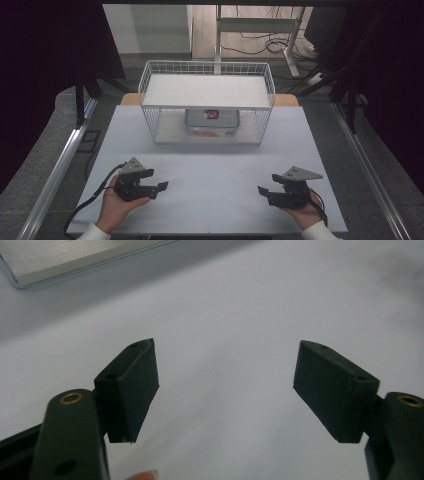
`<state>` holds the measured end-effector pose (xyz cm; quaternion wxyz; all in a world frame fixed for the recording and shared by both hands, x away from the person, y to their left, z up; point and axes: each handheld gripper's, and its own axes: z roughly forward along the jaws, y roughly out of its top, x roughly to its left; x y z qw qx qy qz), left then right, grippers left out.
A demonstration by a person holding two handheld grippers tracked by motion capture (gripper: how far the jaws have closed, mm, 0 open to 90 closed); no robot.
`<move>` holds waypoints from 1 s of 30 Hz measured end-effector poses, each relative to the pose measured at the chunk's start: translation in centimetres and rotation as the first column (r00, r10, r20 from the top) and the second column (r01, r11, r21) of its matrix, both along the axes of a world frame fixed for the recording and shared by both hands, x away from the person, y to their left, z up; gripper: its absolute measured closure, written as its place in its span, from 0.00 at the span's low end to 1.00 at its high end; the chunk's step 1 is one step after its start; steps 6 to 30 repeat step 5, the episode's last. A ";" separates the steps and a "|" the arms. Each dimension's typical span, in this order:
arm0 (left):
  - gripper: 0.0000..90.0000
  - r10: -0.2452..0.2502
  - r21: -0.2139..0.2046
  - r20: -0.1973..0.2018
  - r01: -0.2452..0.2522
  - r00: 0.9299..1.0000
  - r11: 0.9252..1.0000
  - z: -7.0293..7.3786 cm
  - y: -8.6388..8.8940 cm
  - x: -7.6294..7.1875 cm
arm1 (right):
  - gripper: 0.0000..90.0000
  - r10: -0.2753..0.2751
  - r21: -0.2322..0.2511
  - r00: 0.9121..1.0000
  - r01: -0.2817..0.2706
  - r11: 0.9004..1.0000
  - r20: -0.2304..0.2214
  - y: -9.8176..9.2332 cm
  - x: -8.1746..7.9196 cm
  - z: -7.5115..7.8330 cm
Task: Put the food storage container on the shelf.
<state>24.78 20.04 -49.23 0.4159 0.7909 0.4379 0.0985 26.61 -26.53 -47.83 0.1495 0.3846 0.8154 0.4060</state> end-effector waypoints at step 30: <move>0.28 -0.005 -0.007 -0.013 0.005 1.000 1.000 0.0 0.0 0.4 | 0.26 -0.029 0.010 1.000 0.029 1.000 0.011 -0.4 0.4 0.1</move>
